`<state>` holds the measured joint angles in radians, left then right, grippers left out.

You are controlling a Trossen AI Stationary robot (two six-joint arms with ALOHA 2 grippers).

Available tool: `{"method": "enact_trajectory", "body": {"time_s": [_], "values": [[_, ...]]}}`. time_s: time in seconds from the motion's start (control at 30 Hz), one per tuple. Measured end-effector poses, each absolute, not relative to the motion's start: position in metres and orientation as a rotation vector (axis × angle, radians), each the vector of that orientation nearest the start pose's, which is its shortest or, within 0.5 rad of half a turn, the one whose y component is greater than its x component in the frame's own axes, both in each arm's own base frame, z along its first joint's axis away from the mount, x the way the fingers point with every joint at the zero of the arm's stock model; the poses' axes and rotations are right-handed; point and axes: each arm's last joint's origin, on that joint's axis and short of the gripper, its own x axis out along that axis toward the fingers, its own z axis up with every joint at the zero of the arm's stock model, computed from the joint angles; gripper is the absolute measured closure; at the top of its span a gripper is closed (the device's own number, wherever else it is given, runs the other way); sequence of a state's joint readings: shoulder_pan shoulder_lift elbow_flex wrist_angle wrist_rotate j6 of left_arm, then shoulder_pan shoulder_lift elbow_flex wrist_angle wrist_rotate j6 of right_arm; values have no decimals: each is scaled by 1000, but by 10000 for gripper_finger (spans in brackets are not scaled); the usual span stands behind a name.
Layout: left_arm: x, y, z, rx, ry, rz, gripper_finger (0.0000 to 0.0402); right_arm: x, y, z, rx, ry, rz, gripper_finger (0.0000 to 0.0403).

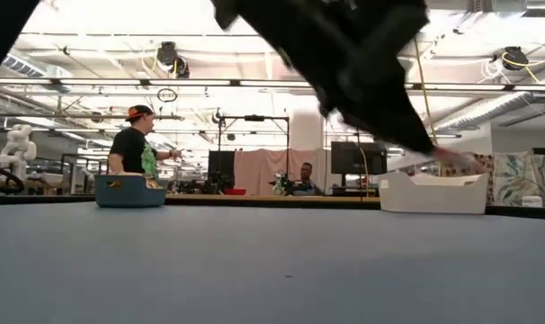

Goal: Sort candy
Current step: Put the white candy into the transparent bin

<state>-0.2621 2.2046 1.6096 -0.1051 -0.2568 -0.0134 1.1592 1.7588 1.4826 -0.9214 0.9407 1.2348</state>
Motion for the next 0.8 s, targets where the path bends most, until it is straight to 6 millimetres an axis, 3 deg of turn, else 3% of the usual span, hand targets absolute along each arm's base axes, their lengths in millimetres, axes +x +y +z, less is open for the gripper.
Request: {"method": "enact_trajectory", "body": {"time_s": [0.23,0.33,0.5,0.67,0.8], "values": [[433,-140,222,237,684,-16,347,182,303,276,33,528,-225,234],[404,-146,239,264,655,2,347,191,300,273,7,527,-237,234],[352,-150,268,228,464,37,347,204,299,263,-74,521,-267,234],[309,-149,275,43,197,5,347,220,301,245,-186,482,-323,234],[288,-147,262,-32,50,-6,346,235,299,232,-235,482,-360,234]]}}
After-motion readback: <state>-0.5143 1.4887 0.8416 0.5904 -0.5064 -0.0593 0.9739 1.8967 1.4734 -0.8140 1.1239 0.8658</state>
